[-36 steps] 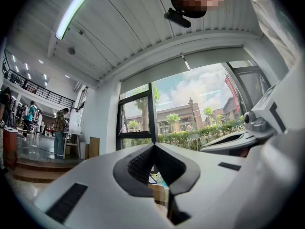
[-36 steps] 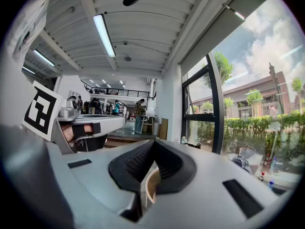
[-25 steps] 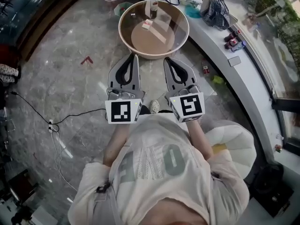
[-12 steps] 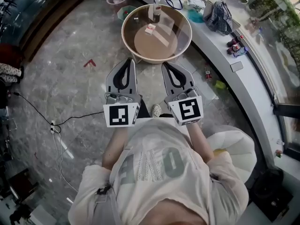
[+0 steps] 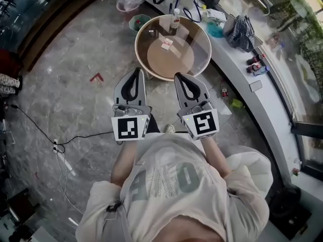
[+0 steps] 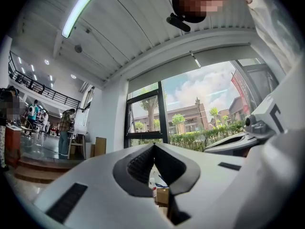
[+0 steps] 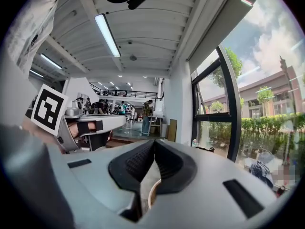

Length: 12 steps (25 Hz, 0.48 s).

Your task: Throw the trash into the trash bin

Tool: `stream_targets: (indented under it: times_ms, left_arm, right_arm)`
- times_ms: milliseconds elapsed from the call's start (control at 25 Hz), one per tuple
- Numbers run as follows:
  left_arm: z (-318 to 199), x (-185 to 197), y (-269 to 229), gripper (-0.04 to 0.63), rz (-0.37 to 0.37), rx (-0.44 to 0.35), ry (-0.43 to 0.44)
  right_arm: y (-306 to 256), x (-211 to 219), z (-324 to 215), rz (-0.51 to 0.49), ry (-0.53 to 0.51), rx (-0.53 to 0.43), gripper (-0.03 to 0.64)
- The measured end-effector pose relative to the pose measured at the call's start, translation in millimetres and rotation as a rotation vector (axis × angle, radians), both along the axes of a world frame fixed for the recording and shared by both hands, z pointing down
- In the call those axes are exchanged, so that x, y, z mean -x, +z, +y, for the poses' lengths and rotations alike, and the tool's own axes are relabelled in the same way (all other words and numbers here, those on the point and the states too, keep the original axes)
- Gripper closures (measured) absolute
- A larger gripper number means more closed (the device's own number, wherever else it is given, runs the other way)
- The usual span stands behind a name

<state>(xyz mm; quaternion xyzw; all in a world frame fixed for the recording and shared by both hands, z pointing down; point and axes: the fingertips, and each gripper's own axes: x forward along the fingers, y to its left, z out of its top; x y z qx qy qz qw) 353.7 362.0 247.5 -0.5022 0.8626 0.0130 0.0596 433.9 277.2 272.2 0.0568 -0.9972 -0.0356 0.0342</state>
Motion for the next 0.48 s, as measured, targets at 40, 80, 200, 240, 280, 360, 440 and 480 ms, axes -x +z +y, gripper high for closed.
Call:
stream_targets:
  times_ms: [40, 80, 200, 240, 280, 360, 440, 480]
  left_arm:
    - [-4.1, 12.5, 0.1, 0.584, -0.003, 0.000, 0.007]
    - [-8.9, 26.1, 0.0, 0.584, -0.004, -0.001, 0.014]
    - [-23.5, 71.3, -1.0, 0.584, 0.005, -0.007, 0.042]
    - [-26.6, 87.1, -3.3, 0.584, 0.010, -0.013, 0.053]
    - [-28.5, 103.6, -7.4, 0.584, 0.018, -0.024, 0.062]
    - [-28.5, 138.9, -15.7, 0.584, 0.028, -0.038, 0.072]
    - [-27.7, 173.5, -13.2, 0.584, 0.006, -0.014, 0.082]
    - [-28.4, 189.3, -9.8, 0.584, 0.000, -0.002, 0.087]
  right_arm:
    - [-0.6, 13.3, -2.5, 0.004, 0.001, -0.002, 0.603]
    - [-1.1, 27.2, -5.5, 0.006, 0.001, -0.001, 0.603]
    - [0.8, 71.2, -16.6, 0.010, 0.012, 0.006, 0.603]
    - [1.1, 86.8, -19.1, 0.013, 0.020, 0.006, 0.603]
    - [0.6, 103.1, -20.3, 0.016, 0.027, 0.007, 0.603]
    - [-2.0, 136.5, -20.5, 0.017, 0.039, 0.017, 0.603]
    - [-4.2, 164.4, -22.2, 0.021, 0.053, 0.023, 0.603]
    - [-5.5, 175.6, -24.1, 0.026, 0.061, 0.019, 0.603]
